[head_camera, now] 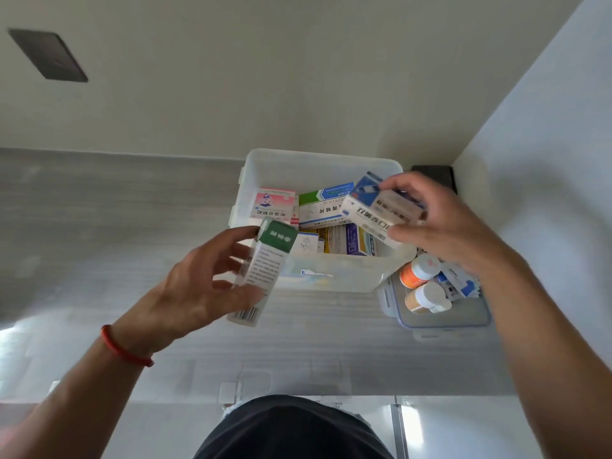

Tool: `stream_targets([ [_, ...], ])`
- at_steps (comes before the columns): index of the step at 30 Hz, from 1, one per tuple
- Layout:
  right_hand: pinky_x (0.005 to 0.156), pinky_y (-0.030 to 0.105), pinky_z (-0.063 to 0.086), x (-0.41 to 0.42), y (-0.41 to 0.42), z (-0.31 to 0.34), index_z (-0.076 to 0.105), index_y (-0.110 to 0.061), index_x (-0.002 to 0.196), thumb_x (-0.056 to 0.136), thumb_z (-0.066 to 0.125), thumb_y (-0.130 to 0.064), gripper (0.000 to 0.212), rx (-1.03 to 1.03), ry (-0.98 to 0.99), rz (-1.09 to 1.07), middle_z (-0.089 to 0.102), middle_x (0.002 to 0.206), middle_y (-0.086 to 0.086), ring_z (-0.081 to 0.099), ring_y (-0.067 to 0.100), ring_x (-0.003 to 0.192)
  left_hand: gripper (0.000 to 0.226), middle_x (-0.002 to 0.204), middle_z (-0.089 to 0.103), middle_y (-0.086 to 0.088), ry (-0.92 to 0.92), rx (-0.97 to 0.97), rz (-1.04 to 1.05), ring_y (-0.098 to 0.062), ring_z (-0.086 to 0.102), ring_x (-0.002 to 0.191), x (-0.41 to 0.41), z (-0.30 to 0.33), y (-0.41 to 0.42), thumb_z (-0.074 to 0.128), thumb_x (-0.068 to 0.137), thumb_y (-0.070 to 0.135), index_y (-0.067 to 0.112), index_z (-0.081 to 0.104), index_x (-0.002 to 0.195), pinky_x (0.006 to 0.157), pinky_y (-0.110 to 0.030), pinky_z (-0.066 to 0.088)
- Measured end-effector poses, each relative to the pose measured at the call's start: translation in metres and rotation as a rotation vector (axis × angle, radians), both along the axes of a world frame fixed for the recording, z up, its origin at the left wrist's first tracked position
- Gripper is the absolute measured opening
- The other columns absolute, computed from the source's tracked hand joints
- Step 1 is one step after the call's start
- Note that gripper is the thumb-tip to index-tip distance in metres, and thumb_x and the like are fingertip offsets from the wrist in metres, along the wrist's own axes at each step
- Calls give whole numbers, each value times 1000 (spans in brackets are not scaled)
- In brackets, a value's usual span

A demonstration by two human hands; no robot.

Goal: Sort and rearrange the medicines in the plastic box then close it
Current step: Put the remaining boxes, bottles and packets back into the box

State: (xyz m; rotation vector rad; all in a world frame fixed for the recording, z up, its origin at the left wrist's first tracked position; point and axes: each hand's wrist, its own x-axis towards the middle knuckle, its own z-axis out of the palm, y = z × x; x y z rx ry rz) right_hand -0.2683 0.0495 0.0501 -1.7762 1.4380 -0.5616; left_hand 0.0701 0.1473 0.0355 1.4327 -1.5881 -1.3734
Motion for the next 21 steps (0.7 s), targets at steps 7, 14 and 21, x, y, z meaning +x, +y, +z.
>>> stream_targets([
  [7,81,18,48,25,-51,-73,57,-34,122,71,84,-1,67,116,465,321,55,134,-10,54,13,116,70,109,71,8,-39,-41,79,-14,68,105,-9,-1,-3,80,80,11,36,51,139,76,-28,61],
  [14,85,25,48,24,-67,-91,61,-35,102,82,80,-6,41,188,563,418,59,120,-8,59,14,109,68,107,71,9,-39,-17,150,-12,69,103,-10,-9,4,81,79,11,42,54,133,72,-21,59],
  [21,91,34,57,29,-66,-100,64,-20,122,86,80,-17,40,159,657,387,65,122,-2,64,18,105,68,106,70,12,-69,-10,143,-10,68,103,-22,-10,-1,81,80,14,41,52,135,70,-19,58],
])
